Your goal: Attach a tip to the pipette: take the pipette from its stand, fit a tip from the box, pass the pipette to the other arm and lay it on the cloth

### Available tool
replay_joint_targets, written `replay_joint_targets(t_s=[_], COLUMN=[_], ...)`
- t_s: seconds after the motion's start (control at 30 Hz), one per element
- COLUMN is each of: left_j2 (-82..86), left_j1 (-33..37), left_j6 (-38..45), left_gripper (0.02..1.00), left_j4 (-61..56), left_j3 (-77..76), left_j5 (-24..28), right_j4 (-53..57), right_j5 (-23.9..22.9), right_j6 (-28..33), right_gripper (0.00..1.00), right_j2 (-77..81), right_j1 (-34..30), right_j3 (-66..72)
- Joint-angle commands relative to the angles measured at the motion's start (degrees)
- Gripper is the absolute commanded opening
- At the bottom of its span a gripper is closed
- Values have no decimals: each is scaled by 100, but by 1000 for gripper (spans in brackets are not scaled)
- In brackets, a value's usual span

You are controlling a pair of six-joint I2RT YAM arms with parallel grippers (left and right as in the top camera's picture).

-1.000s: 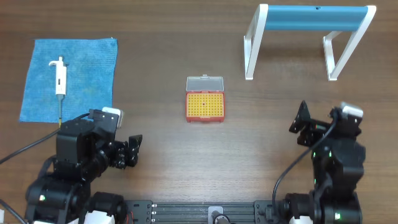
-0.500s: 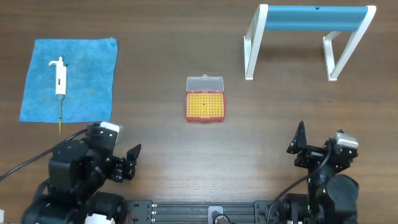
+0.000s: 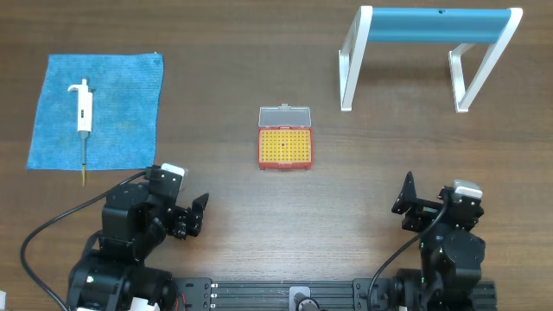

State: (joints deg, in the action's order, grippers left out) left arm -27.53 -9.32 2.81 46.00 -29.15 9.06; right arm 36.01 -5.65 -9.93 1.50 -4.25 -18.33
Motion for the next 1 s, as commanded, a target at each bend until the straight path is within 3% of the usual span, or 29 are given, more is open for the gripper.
replay_joint_targets(t_s=[0.03,0.37,0.77,0.87,1.0], left_j2=[33,33,236,739,1593], left_j1=[-22,-22,-7,57,315], left_j6=[50,50,50,50,48], left_gripper=[858,858,858,996,996], left_j4=[-11,-11,155,-79,-765], left_j3=[39,39,138,382,990], left_j5=[66,66,63,24,79], right_j4=[505,1735,1755,1755,1755], right_j5=[72,72,72,72,72], right_j6=[63,63,63,63,63], right_gripper=[974,974,974,974,972], right_j2=[13,13,13,13,13], right_j1=[-17,-17,-17,-17,-17], right_j3=[61,61,59,61,61])
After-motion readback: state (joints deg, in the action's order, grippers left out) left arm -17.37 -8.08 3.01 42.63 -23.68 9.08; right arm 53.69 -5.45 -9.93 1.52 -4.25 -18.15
